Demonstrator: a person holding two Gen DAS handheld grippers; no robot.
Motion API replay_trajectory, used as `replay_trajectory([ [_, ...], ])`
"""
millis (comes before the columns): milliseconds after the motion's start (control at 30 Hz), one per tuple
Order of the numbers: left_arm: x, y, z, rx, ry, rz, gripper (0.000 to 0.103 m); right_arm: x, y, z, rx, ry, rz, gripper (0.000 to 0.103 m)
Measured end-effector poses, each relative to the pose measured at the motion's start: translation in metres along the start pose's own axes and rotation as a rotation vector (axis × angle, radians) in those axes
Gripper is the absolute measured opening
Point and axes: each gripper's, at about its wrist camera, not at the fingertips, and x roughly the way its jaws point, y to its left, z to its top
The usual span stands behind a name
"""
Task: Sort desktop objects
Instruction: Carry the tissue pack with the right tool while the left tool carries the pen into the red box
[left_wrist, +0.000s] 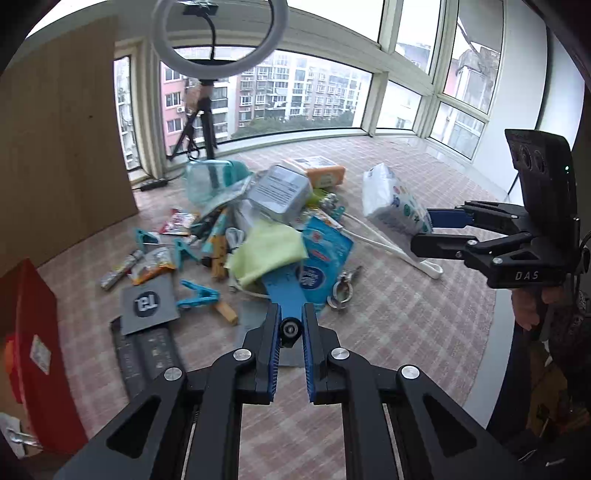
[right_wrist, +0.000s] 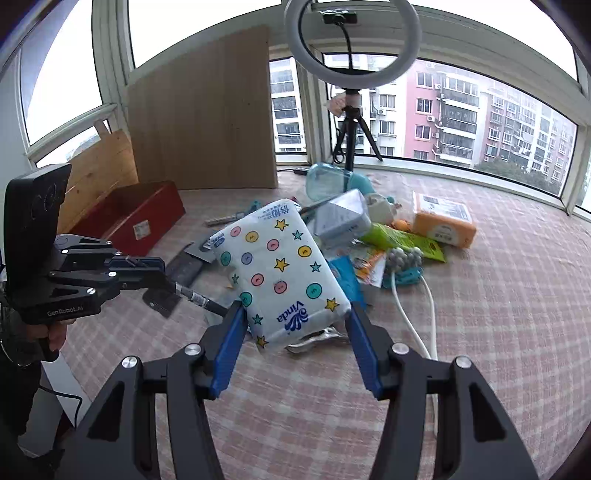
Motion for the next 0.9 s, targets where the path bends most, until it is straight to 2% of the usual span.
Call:
replay_trajectory([
  [233,-0.048,0.059,-0.018,-0.094,-0.045,0.076,0.01,0.013,0.063,0.024,-0.073,-0.022,0.072,0.053],
  [467,-0.116,0.115,-0.022,-0.16,-0.144,0.213,0.01,0.033,0.129,0.059,-0.116,-0.048,0.162,0.053],
  [633,-0.158,0.17,-0.038,-0.241,-0.181,0.37,0.01,0.063,0.197,0.089,-0.174,-0.024,0.252,0.053],
  [700,-0.169,0.191,-0.048,-0.269,-0.173,0.46,0.01,0.081,0.229,0.099,-0.206,0.003,0.286,0.053],
  [800,-0.175,0.223,-0.059,-0.334,-0.172,0.519,0.01,0.107,0.268,0.108,-0.254,0.035,0.314,0.053],
  [900,-0.172,0.251,-0.062,-0.387,-0.159,0.582,0.011,0.134,0.304,0.114,-0.297,0.069,0.301,0.054],
])
